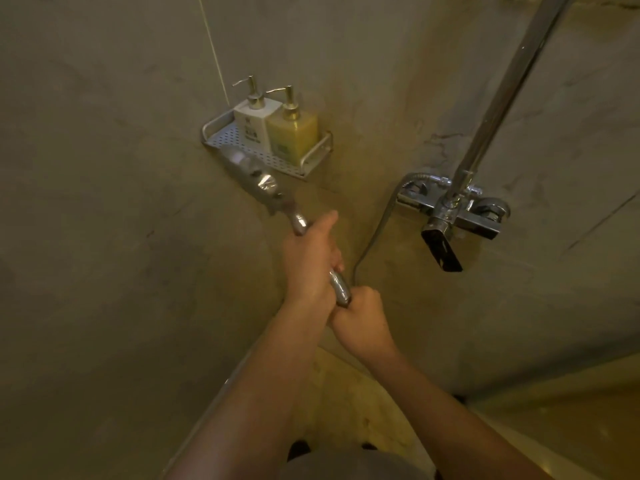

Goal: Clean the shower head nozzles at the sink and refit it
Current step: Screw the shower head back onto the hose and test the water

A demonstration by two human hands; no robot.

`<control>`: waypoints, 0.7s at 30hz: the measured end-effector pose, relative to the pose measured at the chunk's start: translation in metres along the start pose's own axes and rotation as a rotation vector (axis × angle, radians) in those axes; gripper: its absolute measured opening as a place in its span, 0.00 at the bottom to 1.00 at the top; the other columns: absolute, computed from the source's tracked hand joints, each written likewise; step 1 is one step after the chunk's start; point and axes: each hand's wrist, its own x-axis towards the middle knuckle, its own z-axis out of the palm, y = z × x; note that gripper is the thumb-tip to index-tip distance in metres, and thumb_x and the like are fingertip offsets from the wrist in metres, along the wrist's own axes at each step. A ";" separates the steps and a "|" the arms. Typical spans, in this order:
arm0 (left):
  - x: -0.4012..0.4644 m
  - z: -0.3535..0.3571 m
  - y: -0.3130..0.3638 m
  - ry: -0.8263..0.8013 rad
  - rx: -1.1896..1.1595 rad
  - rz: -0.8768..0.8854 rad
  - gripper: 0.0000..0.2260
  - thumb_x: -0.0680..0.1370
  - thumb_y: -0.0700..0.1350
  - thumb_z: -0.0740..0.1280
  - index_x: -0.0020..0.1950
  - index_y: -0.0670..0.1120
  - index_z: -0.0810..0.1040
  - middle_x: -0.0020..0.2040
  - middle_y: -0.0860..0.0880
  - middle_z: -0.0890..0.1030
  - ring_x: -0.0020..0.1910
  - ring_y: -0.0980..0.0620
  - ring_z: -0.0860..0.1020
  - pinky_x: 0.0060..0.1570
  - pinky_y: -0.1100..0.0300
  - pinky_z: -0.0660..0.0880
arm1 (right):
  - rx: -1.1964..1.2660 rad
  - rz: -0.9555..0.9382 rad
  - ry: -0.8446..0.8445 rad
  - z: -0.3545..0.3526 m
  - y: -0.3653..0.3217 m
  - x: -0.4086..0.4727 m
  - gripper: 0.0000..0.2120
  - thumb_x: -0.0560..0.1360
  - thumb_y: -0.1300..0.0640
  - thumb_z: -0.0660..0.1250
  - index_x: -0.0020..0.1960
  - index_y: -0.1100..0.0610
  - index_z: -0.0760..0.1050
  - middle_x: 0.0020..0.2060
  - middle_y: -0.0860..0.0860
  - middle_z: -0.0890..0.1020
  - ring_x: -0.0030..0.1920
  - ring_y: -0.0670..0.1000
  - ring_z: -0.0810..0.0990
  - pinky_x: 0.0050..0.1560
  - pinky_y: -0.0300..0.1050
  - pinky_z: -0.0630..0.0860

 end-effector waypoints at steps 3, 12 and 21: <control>0.005 -0.005 0.013 -0.169 -0.080 -0.142 0.23 0.79 0.46 0.69 0.30 0.51 0.61 0.22 0.54 0.57 0.18 0.55 0.56 0.21 0.63 0.57 | 0.157 0.043 -0.152 -0.005 -0.011 -0.001 0.24 0.70 0.65 0.70 0.25 0.52 0.60 0.22 0.44 0.61 0.26 0.44 0.56 0.26 0.42 0.54; 0.028 -0.036 0.009 -1.068 -0.664 -0.259 0.14 0.79 0.39 0.63 0.36 0.47 0.64 0.20 0.54 0.62 0.16 0.57 0.59 0.18 0.64 0.61 | 0.752 0.427 -0.894 -0.015 -0.023 -0.006 0.23 0.71 0.58 0.67 0.23 0.52 0.59 0.16 0.47 0.60 0.15 0.43 0.56 0.16 0.34 0.53; 0.025 -0.022 0.000 -0.286 -0.046 -0.119 0.15 0.73 0.49 0.77 0.51 0.45 0.76 0.36 0.50 0.79 0.35 0.52 0.80 0.37 0.58 0.79 | 0.078 0.189 -0.065 -0.003 -0.017 0.002 0.19 0.69 0.59 0.68 0.24 0.53 0.62 0.20 0.46 0.64 0.23 0.47 0.60 0.28 0.44 0.57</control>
